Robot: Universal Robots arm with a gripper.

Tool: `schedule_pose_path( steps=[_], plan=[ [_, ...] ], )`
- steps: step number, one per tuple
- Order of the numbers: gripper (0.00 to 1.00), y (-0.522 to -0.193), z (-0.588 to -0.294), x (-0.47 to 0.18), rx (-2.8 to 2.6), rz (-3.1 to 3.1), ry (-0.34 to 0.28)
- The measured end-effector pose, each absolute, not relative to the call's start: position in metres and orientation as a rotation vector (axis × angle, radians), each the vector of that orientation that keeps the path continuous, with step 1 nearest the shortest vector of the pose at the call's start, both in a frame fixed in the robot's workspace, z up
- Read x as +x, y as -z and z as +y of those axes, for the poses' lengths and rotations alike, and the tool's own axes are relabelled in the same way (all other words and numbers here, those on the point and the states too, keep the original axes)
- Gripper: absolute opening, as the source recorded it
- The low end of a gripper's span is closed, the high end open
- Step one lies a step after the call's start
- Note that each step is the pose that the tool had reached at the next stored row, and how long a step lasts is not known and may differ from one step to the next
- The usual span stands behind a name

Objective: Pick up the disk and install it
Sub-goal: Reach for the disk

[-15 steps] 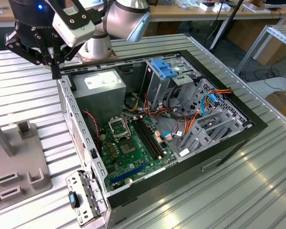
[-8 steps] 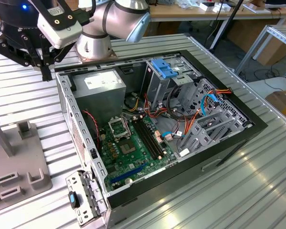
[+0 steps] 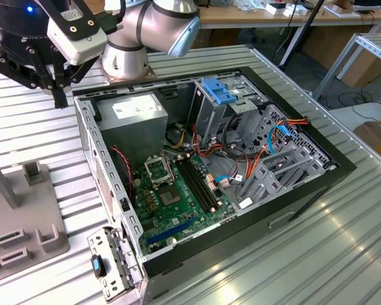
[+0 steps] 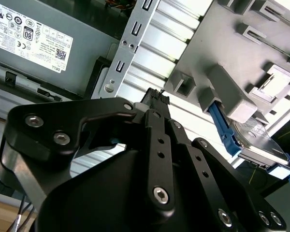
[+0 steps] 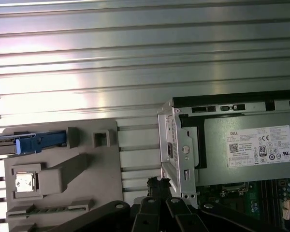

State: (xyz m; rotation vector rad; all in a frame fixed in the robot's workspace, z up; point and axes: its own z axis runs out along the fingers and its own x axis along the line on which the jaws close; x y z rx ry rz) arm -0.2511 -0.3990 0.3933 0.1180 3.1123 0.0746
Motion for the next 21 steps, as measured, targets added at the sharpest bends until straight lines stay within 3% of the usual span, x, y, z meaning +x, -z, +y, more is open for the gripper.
schedule_pose_path(
  steps=[21],
  plan=[
    [0.11, -0.393, -0.399, -0.274, 0.118, 3.112, -0.075]
  ],
)
